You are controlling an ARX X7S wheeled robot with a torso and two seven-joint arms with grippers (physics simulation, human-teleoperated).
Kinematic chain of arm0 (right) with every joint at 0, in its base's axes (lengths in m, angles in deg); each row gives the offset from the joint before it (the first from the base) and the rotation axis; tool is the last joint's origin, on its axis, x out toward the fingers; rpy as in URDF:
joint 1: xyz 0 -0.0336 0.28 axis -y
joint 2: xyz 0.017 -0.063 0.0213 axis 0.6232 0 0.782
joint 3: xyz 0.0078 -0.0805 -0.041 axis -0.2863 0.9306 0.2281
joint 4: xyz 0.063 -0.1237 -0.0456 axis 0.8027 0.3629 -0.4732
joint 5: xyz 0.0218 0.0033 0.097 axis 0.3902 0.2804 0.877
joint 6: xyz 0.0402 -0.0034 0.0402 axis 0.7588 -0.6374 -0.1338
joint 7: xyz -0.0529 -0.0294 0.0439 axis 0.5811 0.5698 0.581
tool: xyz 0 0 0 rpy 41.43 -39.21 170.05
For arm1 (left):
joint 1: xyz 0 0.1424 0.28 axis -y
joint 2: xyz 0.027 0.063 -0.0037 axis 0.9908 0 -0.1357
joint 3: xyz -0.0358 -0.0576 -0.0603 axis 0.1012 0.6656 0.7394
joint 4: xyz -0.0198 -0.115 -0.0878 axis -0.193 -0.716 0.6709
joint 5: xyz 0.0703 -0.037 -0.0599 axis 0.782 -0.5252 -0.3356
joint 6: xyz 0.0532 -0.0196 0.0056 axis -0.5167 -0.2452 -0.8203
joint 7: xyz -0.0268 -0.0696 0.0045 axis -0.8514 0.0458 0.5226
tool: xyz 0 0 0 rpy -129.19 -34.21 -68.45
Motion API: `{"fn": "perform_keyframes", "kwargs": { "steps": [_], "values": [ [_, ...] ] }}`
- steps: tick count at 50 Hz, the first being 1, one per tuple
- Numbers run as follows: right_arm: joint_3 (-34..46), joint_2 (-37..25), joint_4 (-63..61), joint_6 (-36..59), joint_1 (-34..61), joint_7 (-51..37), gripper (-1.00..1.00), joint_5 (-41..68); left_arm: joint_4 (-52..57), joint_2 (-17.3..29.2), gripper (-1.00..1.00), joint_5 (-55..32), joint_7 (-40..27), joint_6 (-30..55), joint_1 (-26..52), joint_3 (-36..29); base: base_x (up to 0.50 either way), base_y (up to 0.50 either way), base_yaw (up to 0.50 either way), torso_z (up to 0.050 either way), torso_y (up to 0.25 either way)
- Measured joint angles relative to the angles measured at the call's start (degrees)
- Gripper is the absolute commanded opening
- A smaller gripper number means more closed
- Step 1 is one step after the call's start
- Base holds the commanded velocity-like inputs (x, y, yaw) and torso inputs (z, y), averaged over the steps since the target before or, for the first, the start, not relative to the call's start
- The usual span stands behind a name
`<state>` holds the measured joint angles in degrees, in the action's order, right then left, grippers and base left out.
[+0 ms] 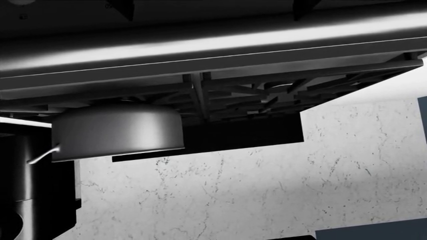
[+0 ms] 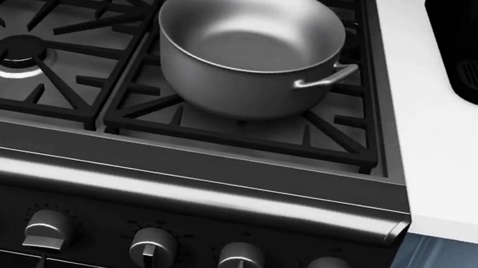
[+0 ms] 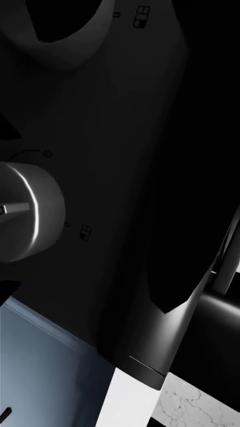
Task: Turn off the front right burner of the stove.
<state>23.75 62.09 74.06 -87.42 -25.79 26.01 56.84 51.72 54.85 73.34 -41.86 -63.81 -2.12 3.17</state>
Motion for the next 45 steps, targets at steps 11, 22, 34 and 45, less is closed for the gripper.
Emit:
{"fn": "perform_keyframes", "kwargs": {
  "steps": [11,22,34,45],
  "values": [
    [0.34,0.13,1.01,-1.56,-0.04,0.08,-1.00,0.66,-0.13,0.30,1.00,-0.22,-0.34,-0.19,0.06,-0.29,0.00,0.00,0.00,0.000,0.000],
    [1.39,-0.31,1.37,-1.94,0.14,-0.45,-1.00,1.04,-0.23,0.68,1.00,-0.44,-0.77,-0.21,0.15,-0.83,0.00,0.00,0.00,0.000,0.000],
    [0.83,-0.08,0.54,-2.14,-0.21,1.12,-1.00,3.81,-0.29,1.15,1.00,-0.72,-1.33,-0.34,0.26,-1.29,0.00,0.00,0.00,0.000,0.000],
    [-2.34,0.89,-2.66,-1.47,-1.51,6.66,-1.00,11.03,-0.57,1.58,1.00,-1.11,-1.89,-0.93,0.22,-1.51,0.00,0.00,0.00,0.000,0.000]
  ]
}}
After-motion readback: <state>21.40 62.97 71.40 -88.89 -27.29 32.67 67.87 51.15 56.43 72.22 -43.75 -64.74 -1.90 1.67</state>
